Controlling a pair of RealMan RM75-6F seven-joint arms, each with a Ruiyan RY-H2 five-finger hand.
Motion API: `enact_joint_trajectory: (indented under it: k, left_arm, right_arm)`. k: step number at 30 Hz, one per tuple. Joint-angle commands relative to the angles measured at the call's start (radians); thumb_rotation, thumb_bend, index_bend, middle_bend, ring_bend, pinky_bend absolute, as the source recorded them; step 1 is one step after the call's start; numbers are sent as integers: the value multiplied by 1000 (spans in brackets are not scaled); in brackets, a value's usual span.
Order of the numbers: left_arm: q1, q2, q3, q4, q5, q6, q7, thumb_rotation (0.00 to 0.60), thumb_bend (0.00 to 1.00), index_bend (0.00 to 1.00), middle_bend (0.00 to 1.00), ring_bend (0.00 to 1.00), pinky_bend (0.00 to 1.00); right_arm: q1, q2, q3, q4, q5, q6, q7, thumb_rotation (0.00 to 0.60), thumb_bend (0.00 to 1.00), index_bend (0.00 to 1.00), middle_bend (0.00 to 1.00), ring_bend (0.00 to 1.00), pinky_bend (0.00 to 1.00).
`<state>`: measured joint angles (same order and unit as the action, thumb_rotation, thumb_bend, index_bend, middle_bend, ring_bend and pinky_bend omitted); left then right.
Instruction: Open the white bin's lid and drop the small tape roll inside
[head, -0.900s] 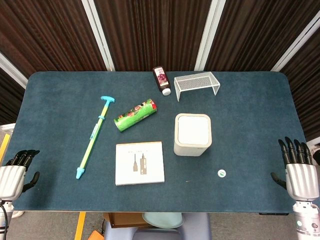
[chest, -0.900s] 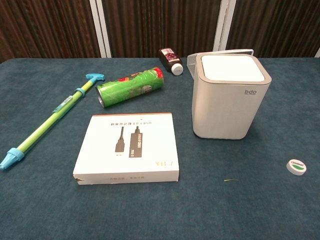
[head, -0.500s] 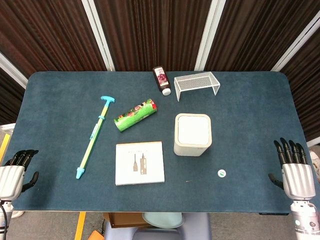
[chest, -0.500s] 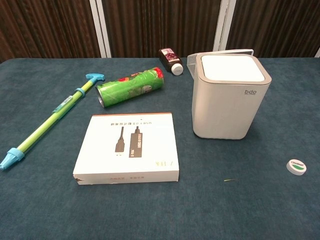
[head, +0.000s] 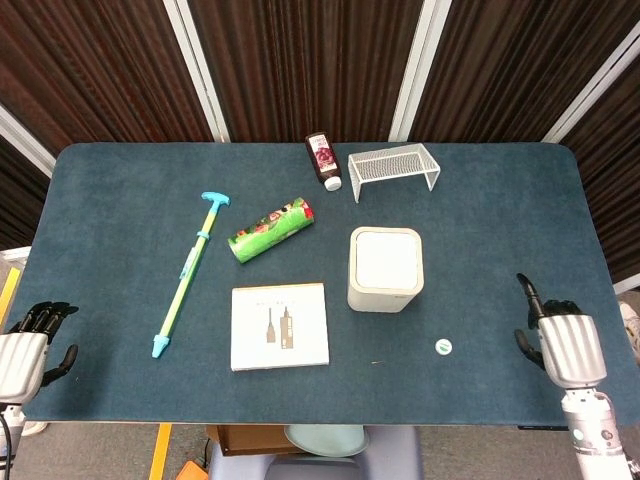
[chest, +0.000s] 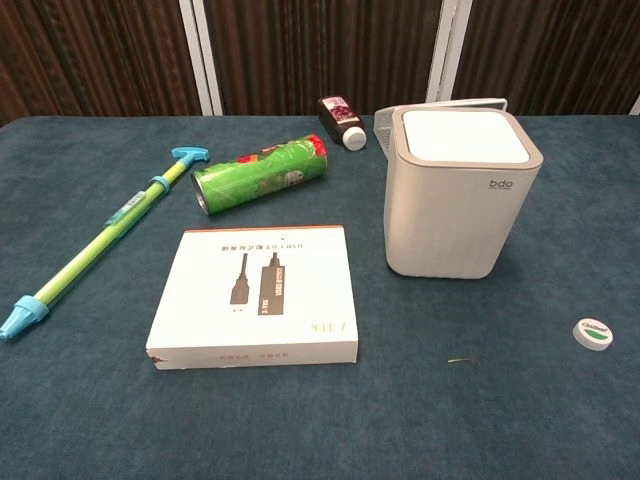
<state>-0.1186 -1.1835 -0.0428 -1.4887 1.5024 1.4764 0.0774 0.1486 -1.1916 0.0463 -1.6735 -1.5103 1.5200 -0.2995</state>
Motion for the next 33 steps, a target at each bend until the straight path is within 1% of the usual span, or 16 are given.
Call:
enact_joint_trajectory:
  k: [1,5,8,10,13,18,25,33]
  left_arm:
    - [-1,2,2,-1,0,-3,6,600,382,261,226,153,452]
    - [-1,3,-1,-4,-10,-8,10,600,381,262,231,156,456]
    - [-2,5,-1,-4,-17,-15,13,600,380,262,233,162,457]
    - [-2,7,-1,-4,-20,-18,17,600,380,262,233,162,458]
    - [-1,9,-3,-7,-23,-16,19,600,380,263,235,162,459]
    - [1,11,-5,-8,-24,-10,15,600,378,265,237,162,459]
    - [2,13,-7,-13,-27,-8,21,600,379,265,239,162,460]
    - [2,15,-8,-17,-30,-9,22,600,381,266,240,162,462]
  right_arm:
    - [99,58,30,-132,51,-173,-65,600,490,239,777,652,629]
    - [174,56,66,-186,139,-296,-128,600,523,254,785,655,629]
    - [227,36,93,-197,191,-364,-145,600,526,267,788,658,631]
    - [253,19,105,-194,215,-390,-161,600,527,268,789,660,632]
    - [282,-9,114,-189,242,-407,-191,600,527,271,791,662,633]
    - [301,-31,113,-197,268,-410,-211,600,527,275,792,663,634]
    - [329,-36,105,-207,306,-441,-214,600,527,287,792,664,635]
    - [346,-47,98,-200,328,-446,-223,600,527,289,793,665,637]
